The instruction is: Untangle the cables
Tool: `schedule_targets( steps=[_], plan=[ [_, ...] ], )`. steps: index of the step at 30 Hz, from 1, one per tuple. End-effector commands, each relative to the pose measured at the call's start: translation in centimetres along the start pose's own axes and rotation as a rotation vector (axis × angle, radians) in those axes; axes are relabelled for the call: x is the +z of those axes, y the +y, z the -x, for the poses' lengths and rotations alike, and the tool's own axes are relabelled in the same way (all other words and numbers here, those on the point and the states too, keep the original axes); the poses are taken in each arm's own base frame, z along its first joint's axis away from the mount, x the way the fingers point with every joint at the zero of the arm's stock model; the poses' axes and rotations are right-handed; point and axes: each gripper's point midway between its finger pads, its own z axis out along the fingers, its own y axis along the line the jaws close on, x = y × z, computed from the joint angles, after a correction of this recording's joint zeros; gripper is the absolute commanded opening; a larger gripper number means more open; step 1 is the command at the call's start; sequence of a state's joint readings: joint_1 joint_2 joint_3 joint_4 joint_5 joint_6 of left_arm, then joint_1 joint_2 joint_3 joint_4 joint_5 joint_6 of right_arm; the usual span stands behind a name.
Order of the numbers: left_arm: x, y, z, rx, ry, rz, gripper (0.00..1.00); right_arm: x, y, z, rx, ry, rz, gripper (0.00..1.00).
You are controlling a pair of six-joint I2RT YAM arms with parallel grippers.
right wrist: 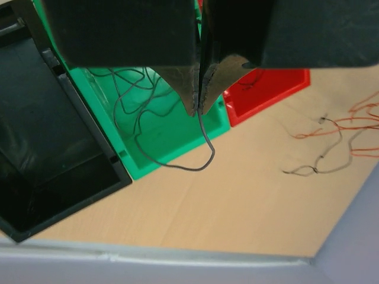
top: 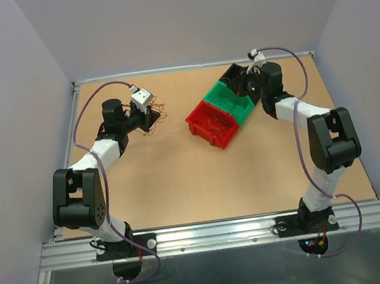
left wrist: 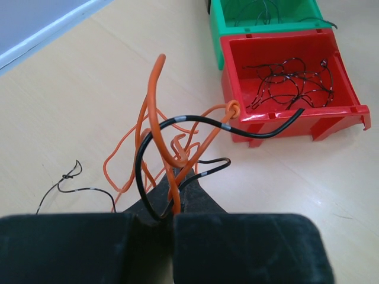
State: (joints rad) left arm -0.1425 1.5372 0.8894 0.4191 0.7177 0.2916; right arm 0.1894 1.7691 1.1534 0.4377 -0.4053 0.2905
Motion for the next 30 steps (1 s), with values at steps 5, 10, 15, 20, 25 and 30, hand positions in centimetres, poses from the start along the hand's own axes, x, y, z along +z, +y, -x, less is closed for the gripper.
schedule_targets(
  steps=[5, 10, 15, 20, 25, 30],
  plan=[
    [-0.7, -1.6, 2.2, 0.095, -0.055, -0.023, 0.00, 3.1, -2.7, -4.1, -0.002, 0.157, -0.033, 0.01],
    [-0.9, -2.7, 2.6, 0.123, -0.064, -0.036, 0.01, 4.0, -5.2, -9.4, 0.005, 0.316, -0.145, 0.02],
    [-1.0, -3.9, 2.9, 0.160, -0.072, -0.058, 0.01, 4.1, -6.4, -10.3, -0.035, 0.351, -0.257, 0.08],
    [-1.2, -5.4, 3.1, 0.201, -0.077, -0.092, 0.01, 3.8, -5.4, -8.3, -0.071, 0.322, -0.272, 0.09],
    [-1.2, -6.6, 3.2, 0.242, -0.081, -0.115, 0.01, 3.0, -2.3, -3.5, -0.120, 0.225, -0.264, 0.26],
    [-1.2, -8.0, 3.1, 0.266, -0.076, -0.159, 0.02, 1.6, 0.9, 0.6, -0.207, 0.126, -0.306, 0.62]
  ],
)
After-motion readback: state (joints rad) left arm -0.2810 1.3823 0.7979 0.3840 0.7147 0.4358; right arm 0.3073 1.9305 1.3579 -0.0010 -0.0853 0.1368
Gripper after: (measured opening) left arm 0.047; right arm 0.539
